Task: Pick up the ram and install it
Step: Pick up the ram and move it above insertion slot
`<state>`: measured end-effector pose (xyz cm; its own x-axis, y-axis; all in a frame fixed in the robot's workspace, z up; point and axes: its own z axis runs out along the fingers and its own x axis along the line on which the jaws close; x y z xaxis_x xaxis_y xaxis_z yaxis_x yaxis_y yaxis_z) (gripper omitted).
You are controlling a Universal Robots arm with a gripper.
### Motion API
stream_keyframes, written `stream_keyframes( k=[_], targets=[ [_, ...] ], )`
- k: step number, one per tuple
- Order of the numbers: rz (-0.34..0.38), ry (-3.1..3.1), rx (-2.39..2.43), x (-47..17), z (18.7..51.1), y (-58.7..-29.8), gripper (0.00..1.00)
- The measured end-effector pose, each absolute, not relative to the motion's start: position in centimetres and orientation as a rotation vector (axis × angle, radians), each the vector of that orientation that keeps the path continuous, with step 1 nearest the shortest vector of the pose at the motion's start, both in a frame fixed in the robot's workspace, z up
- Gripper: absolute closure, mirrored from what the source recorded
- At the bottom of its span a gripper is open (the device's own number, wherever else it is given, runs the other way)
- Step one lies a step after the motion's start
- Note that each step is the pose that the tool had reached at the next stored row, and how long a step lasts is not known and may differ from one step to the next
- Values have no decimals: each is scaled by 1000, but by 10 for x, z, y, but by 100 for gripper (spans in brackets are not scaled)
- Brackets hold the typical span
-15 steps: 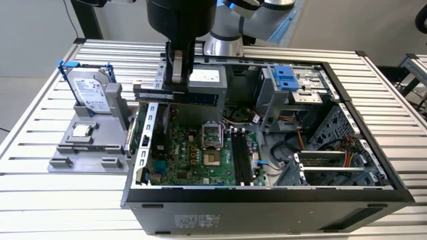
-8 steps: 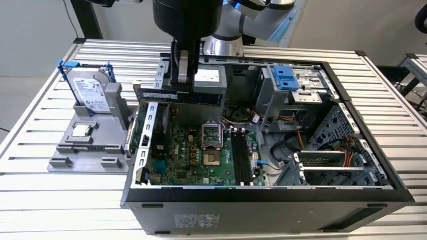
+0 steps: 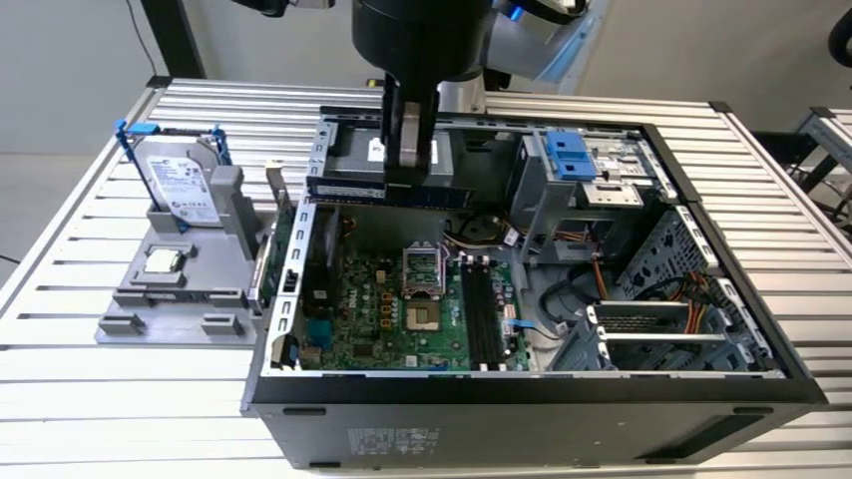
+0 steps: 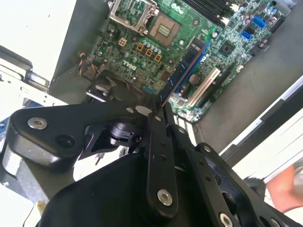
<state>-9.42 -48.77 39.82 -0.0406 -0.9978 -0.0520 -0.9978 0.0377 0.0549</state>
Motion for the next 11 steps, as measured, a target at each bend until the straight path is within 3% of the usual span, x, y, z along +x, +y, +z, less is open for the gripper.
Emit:
stream_keyframes(
  k=[11],
  targets=[
    [-119,-2263,2175,-88,398,-488,100]
  ],
)
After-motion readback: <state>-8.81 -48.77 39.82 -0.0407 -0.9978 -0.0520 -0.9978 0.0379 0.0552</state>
